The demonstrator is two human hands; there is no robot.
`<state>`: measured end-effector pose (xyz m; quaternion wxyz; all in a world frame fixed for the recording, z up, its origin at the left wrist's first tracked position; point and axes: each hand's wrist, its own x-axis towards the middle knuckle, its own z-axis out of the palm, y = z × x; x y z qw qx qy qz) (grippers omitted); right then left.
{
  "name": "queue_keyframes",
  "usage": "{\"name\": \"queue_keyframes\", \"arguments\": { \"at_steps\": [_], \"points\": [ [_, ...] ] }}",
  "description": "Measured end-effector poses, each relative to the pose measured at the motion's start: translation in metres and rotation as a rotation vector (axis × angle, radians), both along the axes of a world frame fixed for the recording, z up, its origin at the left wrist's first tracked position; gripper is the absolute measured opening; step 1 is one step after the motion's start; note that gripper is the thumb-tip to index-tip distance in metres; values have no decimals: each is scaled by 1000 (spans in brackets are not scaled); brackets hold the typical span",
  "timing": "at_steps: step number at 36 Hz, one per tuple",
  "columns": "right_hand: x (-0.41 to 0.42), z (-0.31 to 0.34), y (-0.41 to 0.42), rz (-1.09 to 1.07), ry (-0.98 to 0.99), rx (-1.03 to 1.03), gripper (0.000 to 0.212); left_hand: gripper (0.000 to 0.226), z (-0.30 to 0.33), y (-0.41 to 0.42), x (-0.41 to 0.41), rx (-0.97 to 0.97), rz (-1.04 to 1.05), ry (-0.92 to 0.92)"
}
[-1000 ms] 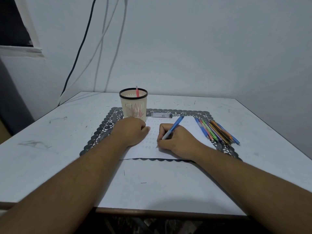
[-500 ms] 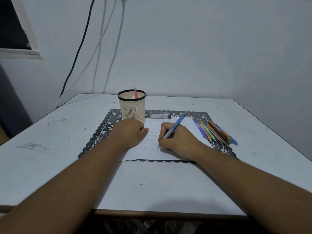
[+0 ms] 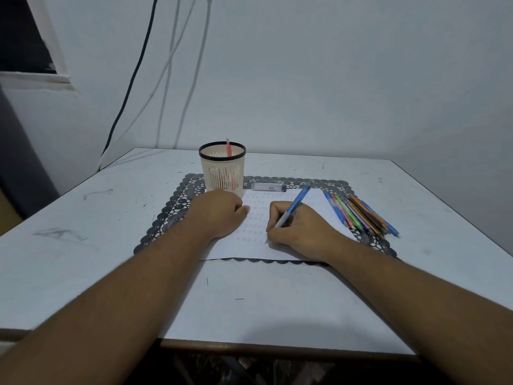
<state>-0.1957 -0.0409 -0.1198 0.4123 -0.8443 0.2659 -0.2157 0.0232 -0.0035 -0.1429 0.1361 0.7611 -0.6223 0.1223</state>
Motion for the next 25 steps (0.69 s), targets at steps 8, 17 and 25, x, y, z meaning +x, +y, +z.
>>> {"name": "queue_keyframes", "arguments": {
  "at_steps": [8, 17, 25],
  "points": [
    [0, 1, 1, -20, -2, 1, 16, 49, 1, 1, -1, 7, 7, 0],
    [0, 0, 0, 1, 0, 9, 20, 49, 0, 0, 0, 2, 7, -2],
    [0, 0, 1, 7, -11, 11, 24, 49, 1, 0, -1, 1, 8, -1]
  ]
}}
